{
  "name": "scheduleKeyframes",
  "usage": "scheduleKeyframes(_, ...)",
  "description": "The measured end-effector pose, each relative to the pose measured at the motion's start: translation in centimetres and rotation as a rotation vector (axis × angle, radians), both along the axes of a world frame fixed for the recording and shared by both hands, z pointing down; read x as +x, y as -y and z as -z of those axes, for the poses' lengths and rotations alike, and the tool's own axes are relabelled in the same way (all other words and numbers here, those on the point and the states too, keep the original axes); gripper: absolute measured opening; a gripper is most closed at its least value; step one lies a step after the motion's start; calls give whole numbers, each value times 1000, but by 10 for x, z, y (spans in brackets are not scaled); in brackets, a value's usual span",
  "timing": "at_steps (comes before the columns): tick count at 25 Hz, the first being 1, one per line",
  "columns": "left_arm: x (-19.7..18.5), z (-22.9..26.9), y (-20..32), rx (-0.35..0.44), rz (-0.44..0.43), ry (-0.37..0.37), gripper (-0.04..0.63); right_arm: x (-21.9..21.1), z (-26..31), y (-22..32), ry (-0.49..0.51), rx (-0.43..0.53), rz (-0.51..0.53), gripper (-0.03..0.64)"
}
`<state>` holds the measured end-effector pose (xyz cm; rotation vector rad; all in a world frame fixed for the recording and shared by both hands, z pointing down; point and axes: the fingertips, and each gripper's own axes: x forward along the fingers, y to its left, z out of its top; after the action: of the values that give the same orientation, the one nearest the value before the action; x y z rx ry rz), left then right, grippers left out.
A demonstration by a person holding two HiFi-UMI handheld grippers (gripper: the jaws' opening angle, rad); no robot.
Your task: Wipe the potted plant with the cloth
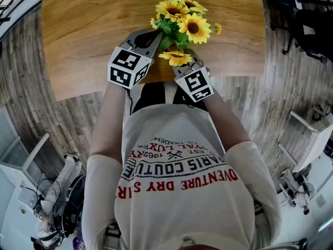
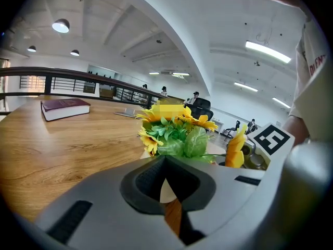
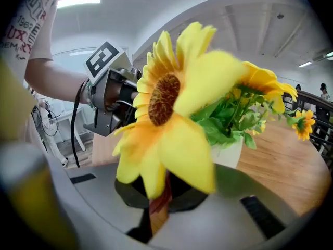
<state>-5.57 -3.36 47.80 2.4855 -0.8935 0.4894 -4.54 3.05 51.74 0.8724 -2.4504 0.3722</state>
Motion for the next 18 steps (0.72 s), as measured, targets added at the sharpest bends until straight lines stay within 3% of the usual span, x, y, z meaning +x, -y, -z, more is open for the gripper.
scheduleKeyframes(9, 0, -3, 1, 30, -52, 6, 15, -14, 15, -11, 85, -15, -27, 34)
scheduleKeyframes(18, 2, -3, -2, 71, -47, 43, 15, 53, 4, -21, -21, -27, -112, 34)
